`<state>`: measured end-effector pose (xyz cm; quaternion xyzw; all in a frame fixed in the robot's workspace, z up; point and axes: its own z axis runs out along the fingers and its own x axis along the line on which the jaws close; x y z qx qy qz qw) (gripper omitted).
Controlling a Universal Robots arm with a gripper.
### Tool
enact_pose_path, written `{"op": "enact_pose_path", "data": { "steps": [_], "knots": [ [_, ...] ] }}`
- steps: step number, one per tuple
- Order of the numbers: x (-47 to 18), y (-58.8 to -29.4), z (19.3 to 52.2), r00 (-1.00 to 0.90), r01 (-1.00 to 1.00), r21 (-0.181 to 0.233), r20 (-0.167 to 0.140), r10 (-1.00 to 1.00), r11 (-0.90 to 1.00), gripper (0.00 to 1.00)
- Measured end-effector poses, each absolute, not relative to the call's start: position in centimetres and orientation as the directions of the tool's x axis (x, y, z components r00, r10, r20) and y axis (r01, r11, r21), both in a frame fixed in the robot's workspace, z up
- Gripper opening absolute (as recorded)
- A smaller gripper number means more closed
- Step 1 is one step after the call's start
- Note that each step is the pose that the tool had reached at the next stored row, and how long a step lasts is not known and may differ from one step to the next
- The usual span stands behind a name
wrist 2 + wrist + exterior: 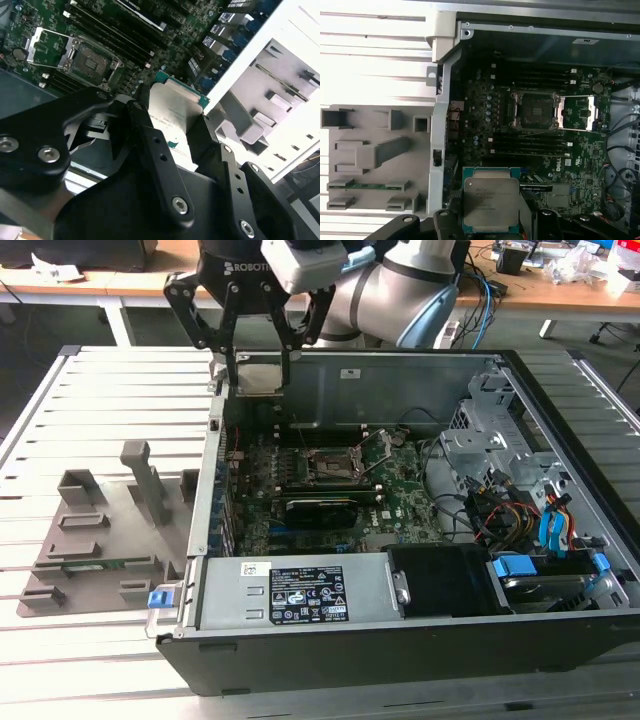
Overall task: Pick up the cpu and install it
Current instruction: 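Pick up the cpu and move it towards the insertion slot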
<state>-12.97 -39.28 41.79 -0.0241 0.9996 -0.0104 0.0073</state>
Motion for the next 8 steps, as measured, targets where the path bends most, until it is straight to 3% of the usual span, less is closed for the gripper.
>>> {"op": "enact_pose_path", "data": {
  "steps": [8],
  "knots": [
    [-10.6,-38.2,41.1,-0.999,-0.043,-0.020,-0.011,-0.043,0.999,0.54]
  ]
}}
